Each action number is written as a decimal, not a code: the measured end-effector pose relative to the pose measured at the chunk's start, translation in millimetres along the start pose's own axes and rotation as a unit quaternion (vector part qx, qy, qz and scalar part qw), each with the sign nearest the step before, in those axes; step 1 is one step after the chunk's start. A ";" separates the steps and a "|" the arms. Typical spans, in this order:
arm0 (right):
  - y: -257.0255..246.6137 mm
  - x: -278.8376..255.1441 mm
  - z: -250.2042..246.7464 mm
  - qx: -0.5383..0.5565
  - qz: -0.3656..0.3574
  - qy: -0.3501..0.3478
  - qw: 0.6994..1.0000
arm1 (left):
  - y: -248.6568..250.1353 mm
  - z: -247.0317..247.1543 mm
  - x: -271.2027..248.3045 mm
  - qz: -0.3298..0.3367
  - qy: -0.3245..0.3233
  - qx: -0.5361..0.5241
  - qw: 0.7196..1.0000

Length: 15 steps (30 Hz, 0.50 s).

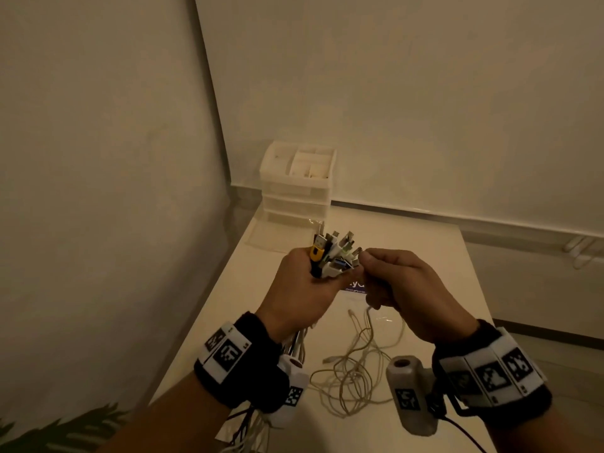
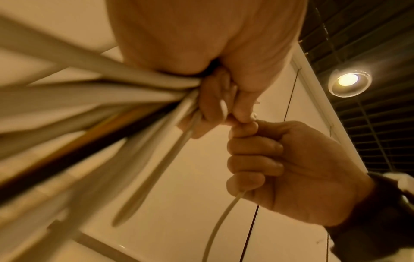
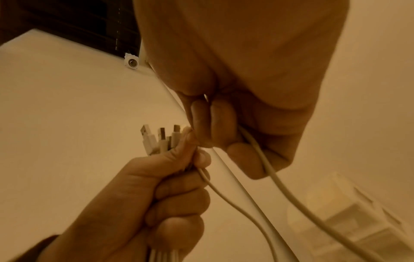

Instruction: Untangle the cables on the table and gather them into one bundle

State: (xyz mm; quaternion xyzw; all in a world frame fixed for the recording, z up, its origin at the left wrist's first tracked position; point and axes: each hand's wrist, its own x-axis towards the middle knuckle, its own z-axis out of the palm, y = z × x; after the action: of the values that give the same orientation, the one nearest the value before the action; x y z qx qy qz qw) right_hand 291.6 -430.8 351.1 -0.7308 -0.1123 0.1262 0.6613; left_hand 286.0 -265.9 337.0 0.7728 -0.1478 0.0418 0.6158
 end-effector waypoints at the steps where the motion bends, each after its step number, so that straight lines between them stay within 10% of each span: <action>1: 2.1 -1.1 -0.7 0.008 -0.005 -0.006 1.000 | 0.7 0.8 0.5 -0.006 0.016 -0.011 1.000; 15: 62.2 -13.2 -32.2 0.043 -0.001 -0.083 0.996 | 30.6 -99.7 27.8 0.015 0.387 -0.220 0.895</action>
State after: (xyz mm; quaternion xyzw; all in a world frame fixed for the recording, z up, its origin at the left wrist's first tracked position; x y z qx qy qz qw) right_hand 289.7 -471.6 292.7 -0.6888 -0.1624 0.1905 0.6804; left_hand 315.6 -180.8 396.4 0.5383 0.0855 0.3134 0.7776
